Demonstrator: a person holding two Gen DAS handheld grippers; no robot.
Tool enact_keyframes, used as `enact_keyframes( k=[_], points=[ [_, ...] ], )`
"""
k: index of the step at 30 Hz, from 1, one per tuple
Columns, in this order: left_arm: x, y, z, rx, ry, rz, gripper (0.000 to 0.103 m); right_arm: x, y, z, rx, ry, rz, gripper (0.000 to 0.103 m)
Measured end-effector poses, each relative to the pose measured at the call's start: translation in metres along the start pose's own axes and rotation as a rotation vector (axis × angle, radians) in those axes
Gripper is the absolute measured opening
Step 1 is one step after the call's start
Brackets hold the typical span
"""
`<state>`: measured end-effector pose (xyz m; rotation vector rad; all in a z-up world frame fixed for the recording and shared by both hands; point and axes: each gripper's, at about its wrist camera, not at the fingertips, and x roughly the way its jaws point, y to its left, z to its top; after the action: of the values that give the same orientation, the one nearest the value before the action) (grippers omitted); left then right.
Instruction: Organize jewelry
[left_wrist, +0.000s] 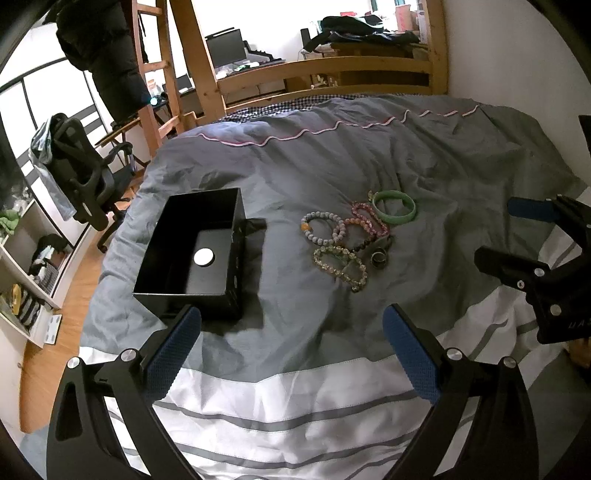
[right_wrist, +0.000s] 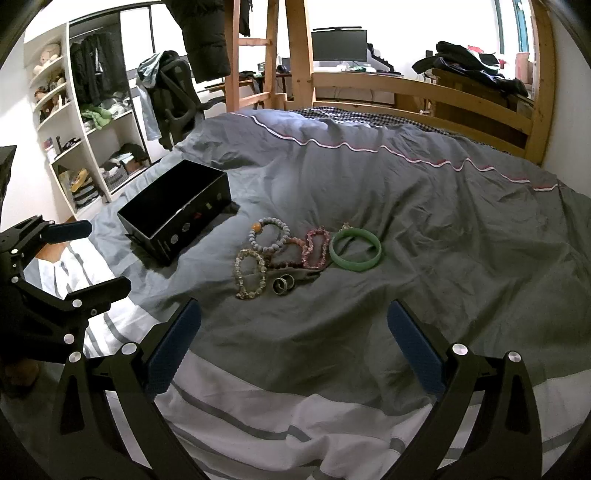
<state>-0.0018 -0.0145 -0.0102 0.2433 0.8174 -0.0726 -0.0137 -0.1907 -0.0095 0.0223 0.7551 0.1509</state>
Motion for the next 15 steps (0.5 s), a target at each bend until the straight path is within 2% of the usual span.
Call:
enact_keyframes(
  k=[15],
  points=[
    [0.012, -0.013, 0.007, 0.047, 0.004, -0.053, 0.097, 0.02, -0.012, 0.018, 0.065, 0.015, 0.056, 0.099]
  ],
)
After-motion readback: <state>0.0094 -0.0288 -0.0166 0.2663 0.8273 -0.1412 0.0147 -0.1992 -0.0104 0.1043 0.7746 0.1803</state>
